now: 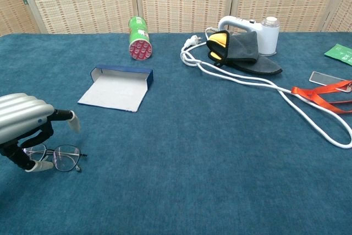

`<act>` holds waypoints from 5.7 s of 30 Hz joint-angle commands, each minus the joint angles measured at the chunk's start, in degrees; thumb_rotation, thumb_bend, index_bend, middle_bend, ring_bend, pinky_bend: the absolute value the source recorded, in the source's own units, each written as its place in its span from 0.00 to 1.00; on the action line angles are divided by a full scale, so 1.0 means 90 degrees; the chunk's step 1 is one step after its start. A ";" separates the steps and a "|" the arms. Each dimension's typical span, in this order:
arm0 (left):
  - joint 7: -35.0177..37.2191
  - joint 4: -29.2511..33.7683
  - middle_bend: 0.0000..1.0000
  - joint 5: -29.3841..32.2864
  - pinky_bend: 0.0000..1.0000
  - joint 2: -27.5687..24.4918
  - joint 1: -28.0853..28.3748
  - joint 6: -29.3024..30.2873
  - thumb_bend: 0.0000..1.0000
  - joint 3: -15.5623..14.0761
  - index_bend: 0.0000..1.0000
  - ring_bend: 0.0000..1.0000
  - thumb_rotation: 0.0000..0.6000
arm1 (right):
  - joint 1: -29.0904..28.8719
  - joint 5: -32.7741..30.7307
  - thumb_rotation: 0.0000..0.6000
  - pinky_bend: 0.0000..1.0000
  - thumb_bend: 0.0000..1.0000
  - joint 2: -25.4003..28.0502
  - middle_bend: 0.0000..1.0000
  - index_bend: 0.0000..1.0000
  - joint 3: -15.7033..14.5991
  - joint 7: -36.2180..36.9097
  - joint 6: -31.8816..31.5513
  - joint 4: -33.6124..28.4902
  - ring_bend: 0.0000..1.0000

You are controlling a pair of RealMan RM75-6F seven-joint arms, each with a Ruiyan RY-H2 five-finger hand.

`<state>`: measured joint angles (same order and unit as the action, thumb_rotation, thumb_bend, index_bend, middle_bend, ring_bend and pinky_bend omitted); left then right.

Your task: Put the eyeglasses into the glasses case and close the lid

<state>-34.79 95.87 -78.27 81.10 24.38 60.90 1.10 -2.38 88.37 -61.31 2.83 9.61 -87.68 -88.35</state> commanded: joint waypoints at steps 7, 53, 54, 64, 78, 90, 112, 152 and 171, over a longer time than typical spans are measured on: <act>-0.0190 0.0013 0.90 0.0358 0.97 -0.0013 0.0026 0.0011 0.28 -0.0051 0.38 0.89 1.00 | -0.0011 0.0002 1.00 0.33 0.32 -0.0027 0.44 0.29 0.0005 0.0022 0.0020 0.0026 0.37; -0.0345 -0.0014 0.91 0.0789 0.97 -0.0198 0.0276 0.0259 0.43 -0.0134 0.68 0.89 1.00 | -0.0030 0.0039 1.00 0.33 0.32 -0.0033 0.44 0.29 0.0010 -0.0072 0.0045 -0.0055 0.38; -0.0333 -0.0001 0.91 0.0772 0.97 -0.0210 0.0305 0.0265 0.43 -0.0096 0.68 0.89 1.00 | -0.0028 0.0043 1.00 0.33 0.32 -0.0031 0.44 0.29 0.0011 -0.0072 0.0037 -0.0058 0.38; -0.0306 0.0027 0.91 0.0578 0.97 -0.0117 0.0956 0.0063 0.43 0.0517 0.68 0.89 1.00 | 0.0021 0.0077 1.00 0.33 0.32 0.0017 0.44 0.29 0.0004 -0.0089 -0.0065 -0.0102 0.38; 0.0002 -0.1836 0.91 0.0374 0.97 0.0989 0.2201 -0.0725 0.43 0.1032 0.64 0.89 1.00 | 0.0124 0.0076 1.00 0.33 0.32 0.0122 0.44 0.29 -0.0006 -0.0123 -0.0201 -0.0185 0.38; 0.0353 -0.3179 0.91 -0.0002 0.97 0.1398 0.2572 -0.0843 0.43 0.0835 0.62 0.88 1.00 | 0.0163 0.0049 1.00 0.33 0.32 0.0117 0.44 0.29 -0.0003 -0.0084 -0.0217 -0.0152 0.38; 0.1066 -0.5071 0.90 -0.0411 0.97 0.2169 0.2879 -0.0714 0.43 0.0642 0.36 0.87 1.00 | 0.0138 0.0017 1.00 0.35 0.32 0.0079 0.44 0.29 0.0005 -0.0072 -0.0120 -0.0103 0.39; 0.1464 -0.6041 0.88 0.1011 0.97 0.3066 0.2898 -0.0998 0.25 0.1561 0.10 0.87 1.00 | 0.0144 -0.0060 1.00 0.37 0.32 0.0095 0.44 0.29 0.0011 -0.0128 -0.0054 -0.0130 0.39; 0.1216 -0.5768 0.88 0.1586 0.97 0.2923 0.2828 -0.0966 0.25 0.1907 0.10 0.87 1.00 | 0.0166 -0.0019 1.00 0.37 0.32 0.0079 0.44 0.29 0.0002 0.0001 -0.0086 -0.0063 0.39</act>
<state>-23.76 39.98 -63.73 109.35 51.00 51.49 18.91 -0.87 88.18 -60.58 2.85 9.60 -88.46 -88.94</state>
